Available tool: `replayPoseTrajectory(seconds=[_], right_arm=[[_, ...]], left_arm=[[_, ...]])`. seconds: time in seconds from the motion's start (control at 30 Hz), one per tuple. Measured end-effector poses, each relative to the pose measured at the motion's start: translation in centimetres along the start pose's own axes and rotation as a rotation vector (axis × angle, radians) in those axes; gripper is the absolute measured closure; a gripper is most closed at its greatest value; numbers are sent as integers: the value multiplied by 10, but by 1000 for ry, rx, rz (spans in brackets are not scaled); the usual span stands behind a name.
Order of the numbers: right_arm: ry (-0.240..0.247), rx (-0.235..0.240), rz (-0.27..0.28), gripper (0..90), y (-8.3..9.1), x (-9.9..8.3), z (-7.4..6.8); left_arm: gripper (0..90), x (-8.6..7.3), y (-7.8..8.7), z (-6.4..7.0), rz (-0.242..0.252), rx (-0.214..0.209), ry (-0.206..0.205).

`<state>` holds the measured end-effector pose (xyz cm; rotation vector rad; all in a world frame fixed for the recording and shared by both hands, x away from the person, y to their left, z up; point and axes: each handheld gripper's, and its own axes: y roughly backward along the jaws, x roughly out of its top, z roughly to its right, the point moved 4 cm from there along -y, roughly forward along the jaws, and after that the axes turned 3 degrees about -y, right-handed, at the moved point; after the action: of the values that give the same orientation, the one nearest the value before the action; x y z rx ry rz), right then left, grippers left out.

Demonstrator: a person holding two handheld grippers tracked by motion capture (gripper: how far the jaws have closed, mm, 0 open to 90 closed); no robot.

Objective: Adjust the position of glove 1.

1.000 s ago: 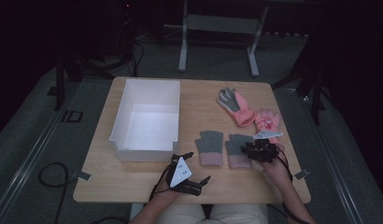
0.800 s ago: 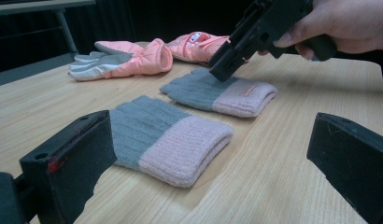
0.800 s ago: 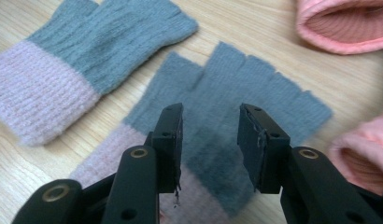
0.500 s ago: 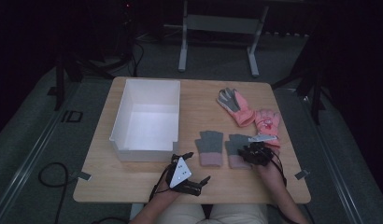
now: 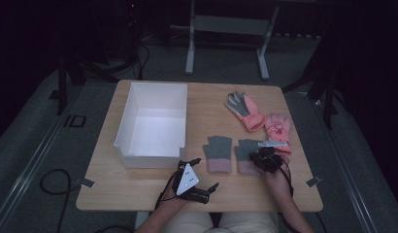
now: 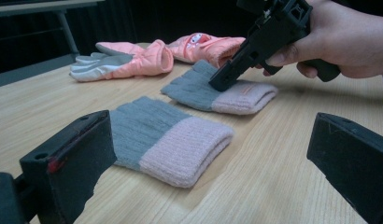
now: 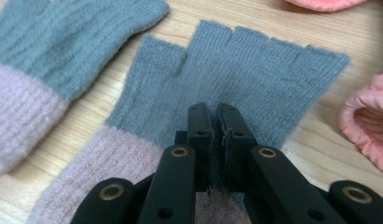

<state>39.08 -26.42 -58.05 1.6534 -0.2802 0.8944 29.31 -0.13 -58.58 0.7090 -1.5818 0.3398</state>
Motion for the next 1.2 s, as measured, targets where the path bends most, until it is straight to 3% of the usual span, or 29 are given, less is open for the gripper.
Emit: replayPoseTrajectory(seconds=[0.13,0.27,0.37,0.47,0.7,0.73,1.03,1.2], right_arm=[[-29,15,16,852,10,5,-1],[-15,12,39,852,20,12,-3],[-11,13,76,851,38,31,-7],[-10,12,94,852,43,39,-9],[8,32,137,852,56,64,-28],[21,45,152,851,59,72,-37],[49,93,157,851,49,86,-71],[74,121,132,851,36,87,-88]], left_arm=[[4,0,0,0,1,-1,1],[4,0,0,0,-2,-2,2],[4,0,0,0,-1,-3,2],[4,0,-1,0,-6,-4,1],[4,0,0,1,-2,-5,-7],[4,0,0,0,-2,-5,-6],[4,0,0,0,-4,5,1],[4,0,0,0,-2,1,-1]])
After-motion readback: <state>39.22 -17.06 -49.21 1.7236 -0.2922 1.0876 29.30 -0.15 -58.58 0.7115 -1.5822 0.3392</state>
